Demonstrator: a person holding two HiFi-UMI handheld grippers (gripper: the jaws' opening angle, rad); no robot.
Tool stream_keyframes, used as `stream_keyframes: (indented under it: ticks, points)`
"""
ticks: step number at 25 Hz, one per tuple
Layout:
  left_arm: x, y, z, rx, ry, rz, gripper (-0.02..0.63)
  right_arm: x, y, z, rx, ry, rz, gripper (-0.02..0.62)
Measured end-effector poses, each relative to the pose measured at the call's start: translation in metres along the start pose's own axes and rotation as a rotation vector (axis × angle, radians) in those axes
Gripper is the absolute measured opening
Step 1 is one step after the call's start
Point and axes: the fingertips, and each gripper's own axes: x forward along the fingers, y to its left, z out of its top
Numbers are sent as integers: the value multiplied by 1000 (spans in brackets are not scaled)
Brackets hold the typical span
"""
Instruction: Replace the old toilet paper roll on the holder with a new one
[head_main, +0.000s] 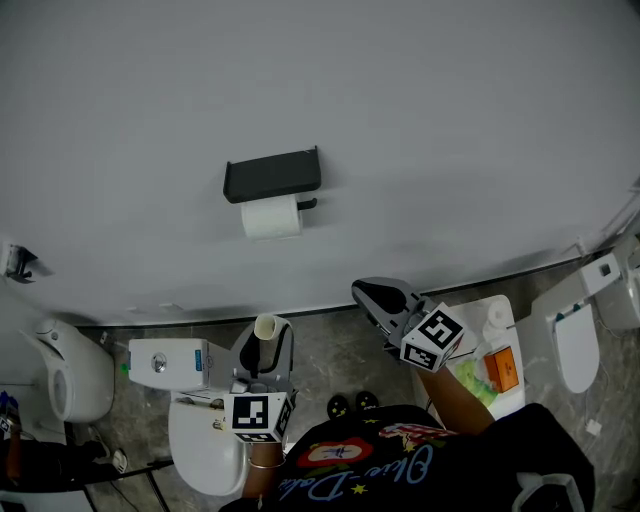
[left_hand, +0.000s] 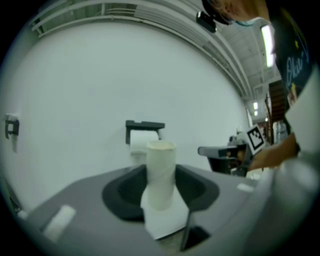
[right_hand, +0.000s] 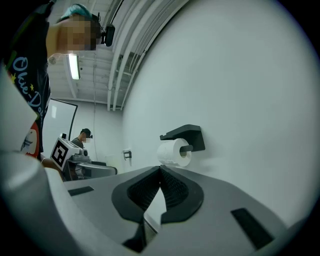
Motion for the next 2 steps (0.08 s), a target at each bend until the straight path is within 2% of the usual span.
stream_keyframes:
  ticks: [2]
  points:
    - [0, 0, 0, 1, 0, 3, 169, 0, 0, 1, -7, -1, 3, 14]
